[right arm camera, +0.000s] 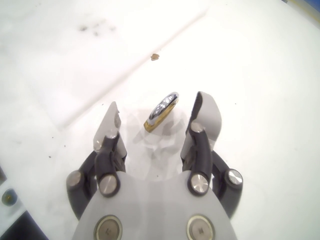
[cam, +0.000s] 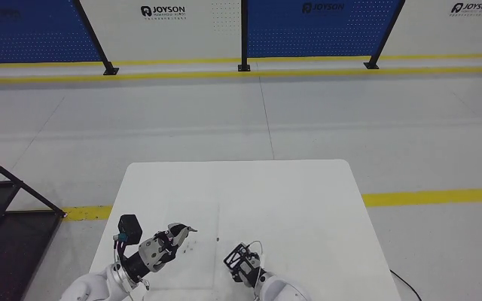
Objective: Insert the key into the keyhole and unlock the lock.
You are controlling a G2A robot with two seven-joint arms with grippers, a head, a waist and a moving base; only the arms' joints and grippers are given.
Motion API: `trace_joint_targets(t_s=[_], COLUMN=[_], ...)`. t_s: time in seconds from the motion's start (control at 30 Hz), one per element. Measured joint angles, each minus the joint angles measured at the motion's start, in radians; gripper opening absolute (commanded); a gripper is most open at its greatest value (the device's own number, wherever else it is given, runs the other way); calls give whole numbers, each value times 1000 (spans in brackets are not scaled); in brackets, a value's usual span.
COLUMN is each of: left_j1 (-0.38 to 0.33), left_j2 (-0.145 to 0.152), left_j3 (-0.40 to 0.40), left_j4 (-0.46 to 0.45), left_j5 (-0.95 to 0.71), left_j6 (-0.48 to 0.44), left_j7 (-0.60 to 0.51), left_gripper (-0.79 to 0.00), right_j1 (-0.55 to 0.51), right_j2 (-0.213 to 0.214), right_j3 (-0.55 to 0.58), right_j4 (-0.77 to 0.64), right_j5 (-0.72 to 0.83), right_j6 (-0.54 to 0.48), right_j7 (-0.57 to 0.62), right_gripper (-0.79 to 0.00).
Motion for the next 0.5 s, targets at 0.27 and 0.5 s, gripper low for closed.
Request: trace_joint_targets(t_s=[0.27, 0.5], left_j1=[0, 0], left_j2=[0, 0], left_j3=[0, 0], left_j4=[0, 0], left_j5=[0, 0], left_j6=[0, 0], left_j7=[0, 0], left_gripper=[-785, -785], right_j1=[20, -3], right_j2=[-8, 2], right_j3=[1, 46], right_j4=[15, -41], right_j5=[25, 59], right_j6=[9, -4], right_j7=[11, -37], right_gripper=[-785, -785])
